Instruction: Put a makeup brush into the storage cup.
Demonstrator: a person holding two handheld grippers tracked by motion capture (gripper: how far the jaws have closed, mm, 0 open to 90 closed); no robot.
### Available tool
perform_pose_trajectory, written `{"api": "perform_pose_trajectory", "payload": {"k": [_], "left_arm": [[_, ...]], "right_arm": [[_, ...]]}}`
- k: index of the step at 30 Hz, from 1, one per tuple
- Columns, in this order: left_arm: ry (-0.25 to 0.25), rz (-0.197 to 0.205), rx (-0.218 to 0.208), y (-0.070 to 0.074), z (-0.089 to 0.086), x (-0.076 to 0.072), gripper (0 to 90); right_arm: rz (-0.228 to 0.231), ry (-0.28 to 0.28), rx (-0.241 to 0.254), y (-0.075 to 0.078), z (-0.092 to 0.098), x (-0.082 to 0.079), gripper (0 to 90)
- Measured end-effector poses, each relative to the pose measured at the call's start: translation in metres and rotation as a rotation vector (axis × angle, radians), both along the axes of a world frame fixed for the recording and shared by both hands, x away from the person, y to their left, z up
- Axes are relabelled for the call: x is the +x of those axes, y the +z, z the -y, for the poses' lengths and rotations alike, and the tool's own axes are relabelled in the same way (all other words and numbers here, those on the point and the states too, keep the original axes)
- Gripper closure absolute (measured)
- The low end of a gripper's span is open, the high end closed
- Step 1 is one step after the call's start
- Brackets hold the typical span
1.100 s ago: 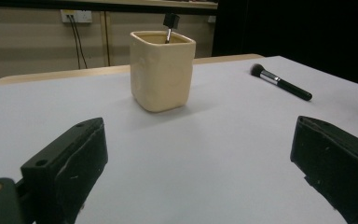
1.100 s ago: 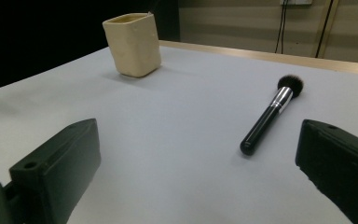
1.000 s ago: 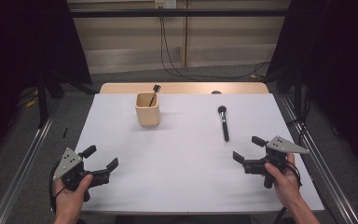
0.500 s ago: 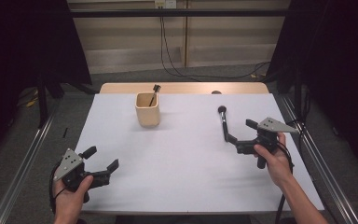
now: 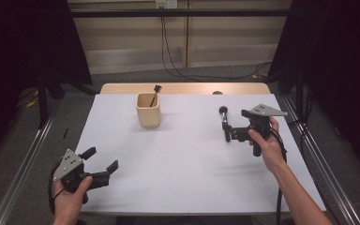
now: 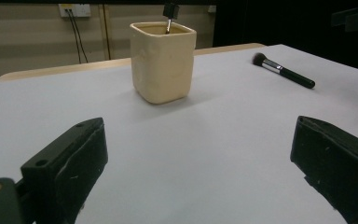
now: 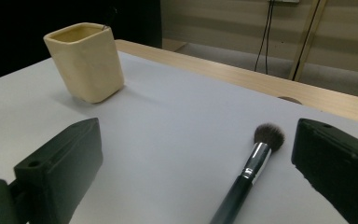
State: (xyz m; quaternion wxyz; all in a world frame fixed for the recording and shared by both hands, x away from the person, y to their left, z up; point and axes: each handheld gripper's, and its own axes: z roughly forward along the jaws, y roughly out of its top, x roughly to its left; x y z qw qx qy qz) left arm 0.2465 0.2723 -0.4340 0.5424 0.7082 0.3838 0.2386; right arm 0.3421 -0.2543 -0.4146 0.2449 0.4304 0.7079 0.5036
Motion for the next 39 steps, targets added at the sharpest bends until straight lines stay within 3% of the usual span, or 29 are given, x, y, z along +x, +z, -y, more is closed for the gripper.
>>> {"api": "perform_pose_trajectory", "payload": {"k": [6, 17, 24, 28, 32, 39], "left_arm": [[0.006, -0.011, -0.005, -0.001, -0.001, 0.003, 3.7], [-0.003, -0.005, 0.018, -0.001, -0.002, 0.003, 3.7], [-0.007, -0.009, 0.028, -0.001, -0.002, 0.003, 3.7], [-0.019, -0.003, 0.028, -0.001, -0.001, 0.004, 3.7], [-0.019, 0.000, 0.033, -0.001, -0.001, 0.004, 3.7], [-0.019, -0.002, 0.033, -0.001, -0.002, 0.004, 3.7]], "right_arm": [[-0.039, -0.010, -0.025, 0.000, -0.001, 0.014, 0.4], [-0.176, 0.001, -0.105, -0.005, -0.001, 0.035, 0.1], [-0.304, 0.043, -0.173, -0.012, -0.004, 0.047, 0.5], [-0.363, 0.033, -0.200, -0.013, -0.007, 0.055, 0.5], [-0.453, 0.051, -0.230, -0.015, -0.008, 0.063, 1.7], [-0.578, 0.004, -0.291, -0.019, -0.009, 0.071, 2.1]]}}
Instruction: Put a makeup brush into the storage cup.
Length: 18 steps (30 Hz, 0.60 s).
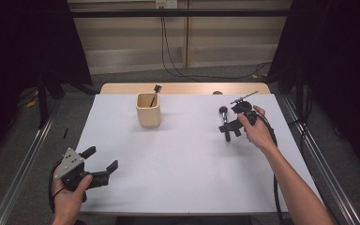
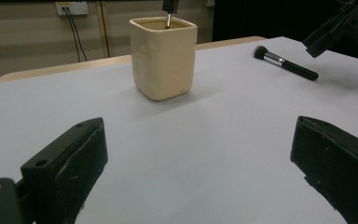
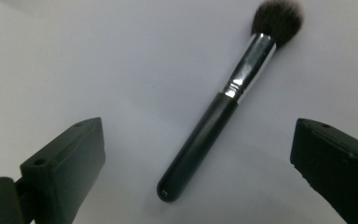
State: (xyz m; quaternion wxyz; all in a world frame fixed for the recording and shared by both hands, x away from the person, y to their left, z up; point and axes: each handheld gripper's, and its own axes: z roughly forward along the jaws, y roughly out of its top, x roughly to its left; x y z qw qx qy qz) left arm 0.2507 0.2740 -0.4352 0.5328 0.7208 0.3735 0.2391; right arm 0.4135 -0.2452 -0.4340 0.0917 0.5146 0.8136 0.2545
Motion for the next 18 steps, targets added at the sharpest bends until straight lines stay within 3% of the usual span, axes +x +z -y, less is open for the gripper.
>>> {"api": "perform_pose_trajectory", "payload": {"k": [4, 7, 13, 18], "left_arm": [[-0.004, -0.005, 0.002, 0.000, 0.002, 0.000, 3.7], [-0.001, -0.005, 0.006, -0.001, 0.002, 0.000, 3.7], [0.001, -0.001, 0.008, -0.001, 0.002, 0.000, 3.7], [0.001, -0.001, 0.012, -0.001, 0.002, 0.000, 3.7]], "right_arm": [[-0.073, -0.005, -0.031, -0.004, -0.001, 0.004, 2.7], [-0.135, 0.023, -0.063, -0.007, -0.001, 0.008, 3.3], [-0.208, 0.038, -0.127, -0.010, -0.007, 0.015, 4.2], [-0.276, 0.039, -0.148, -0.013, -0.011, 0.023, 4.2]]}}
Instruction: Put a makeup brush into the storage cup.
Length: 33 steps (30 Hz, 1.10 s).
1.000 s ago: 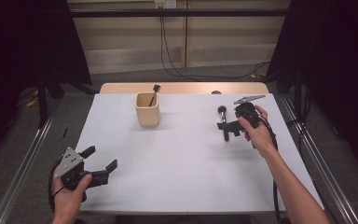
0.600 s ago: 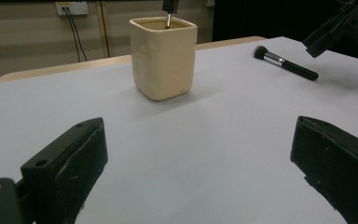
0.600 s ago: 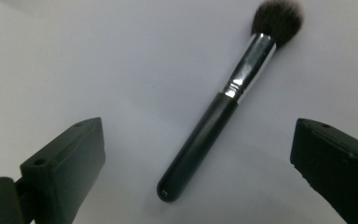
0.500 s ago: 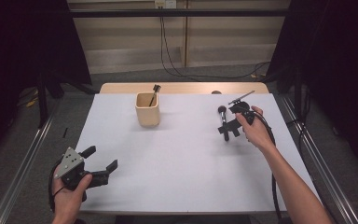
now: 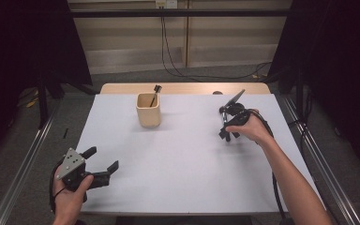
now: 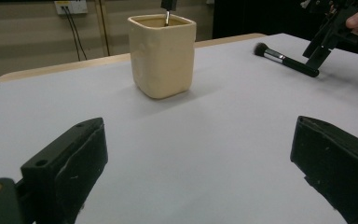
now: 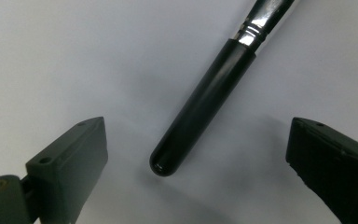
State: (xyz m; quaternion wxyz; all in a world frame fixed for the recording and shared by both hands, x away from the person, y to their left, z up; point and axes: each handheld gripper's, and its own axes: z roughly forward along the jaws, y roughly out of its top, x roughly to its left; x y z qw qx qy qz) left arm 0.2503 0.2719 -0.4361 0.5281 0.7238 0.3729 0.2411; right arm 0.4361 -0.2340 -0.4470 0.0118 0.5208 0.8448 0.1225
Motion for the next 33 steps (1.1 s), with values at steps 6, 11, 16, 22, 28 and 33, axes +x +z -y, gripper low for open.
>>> {"api": "perform_pose_trajectory", "payload": {"k": [6, 11, 16, 22, 28, 33], "left_arm": [[0.005, 0.004, 0.011, 0.000, 0.000, 0.000, 3.7], [0.005, 0.008, 0.022, 0.000, 0.000, 0.000, 3.7], [0.004, 0.009, 0.024, 0.000, 0.000, -0.001, 3.7], [-0.003, 0.010, 0.028, 0.000, 0.002, -0.002, 3.7], [-0.005, 0.015, 0.037, 0.000, 0.002, -0.003, 3.7], [-0.004, 0.017, 0.031, 0.000, 0.002, -0.003, 3.7]], "right_arm": [[-0.040, 0.002, -0.035, -0.002, -0.005, 0.005, 15.4], [-0.057, -0.014, -0.045, -0.004, -0.010, 0.008, 24.5], [-0.079, -0.016, -0.071, -0.009, -0.014, 0.009, 28.4], [-0.073, -0.022, -0.134, -0.008, -0.017, 0.007, 42.5], [-0.098, -0.031, -0.148, -0.006, -0.023, 0.007, 53.8], [-0.116, -0.042, -0.151, -0.005, -0.022, 0.009, 62.0]]}}
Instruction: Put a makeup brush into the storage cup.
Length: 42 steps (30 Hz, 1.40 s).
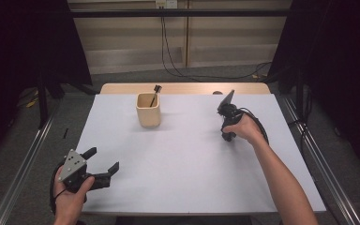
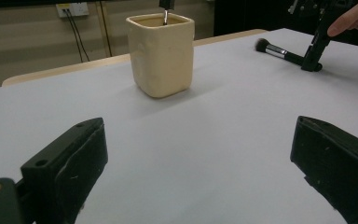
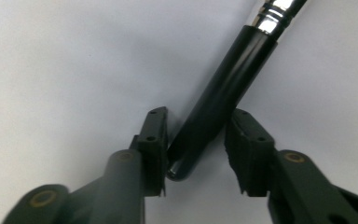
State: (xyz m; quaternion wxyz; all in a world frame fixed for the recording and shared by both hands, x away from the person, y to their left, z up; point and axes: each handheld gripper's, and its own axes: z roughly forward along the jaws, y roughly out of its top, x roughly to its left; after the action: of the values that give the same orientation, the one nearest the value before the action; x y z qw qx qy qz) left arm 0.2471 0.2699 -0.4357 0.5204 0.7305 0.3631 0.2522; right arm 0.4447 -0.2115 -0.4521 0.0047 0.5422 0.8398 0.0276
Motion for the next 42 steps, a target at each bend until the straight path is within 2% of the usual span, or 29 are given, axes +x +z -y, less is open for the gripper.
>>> {"api": "perform_pose_trajectory", "payload": {"k": [10, 13, 25, 35, 42], "left_arm": [[-0.003, -0.002, -0.004, 0.000, 0.001, 0.000, 3.7], [-0.002, 0.004, 0.006, 0.000, 0.000, -0.001, 3.7], [-0.001, 0.003, 0.012, 0.000, 0.001, -0.001, 3.7], [-0.001, -0.003, 0.011, 0.000, 0.001, 0.000, 3.7], [0.000, -0.006, 0.008, 0.000, 0.001, 0.000, 3.7]], "right_arm": [[-0.015, -0.008, -0.005, 0.001, -0.001, 0.001, 71.2], [-0.017, -0.010, -0.002, 0.001, -0.001, 0.001, 75.0], [-0.008, -0.009, 0.009, 0.001, 0.000, 0.000, 75.4], [0.026, -0.023, 0.040, 0.004, 0.009, -0.005, 75.5], [0.068, -0.042, 0.072, 0.009, 0.016, -0.010, 75.5]]}}
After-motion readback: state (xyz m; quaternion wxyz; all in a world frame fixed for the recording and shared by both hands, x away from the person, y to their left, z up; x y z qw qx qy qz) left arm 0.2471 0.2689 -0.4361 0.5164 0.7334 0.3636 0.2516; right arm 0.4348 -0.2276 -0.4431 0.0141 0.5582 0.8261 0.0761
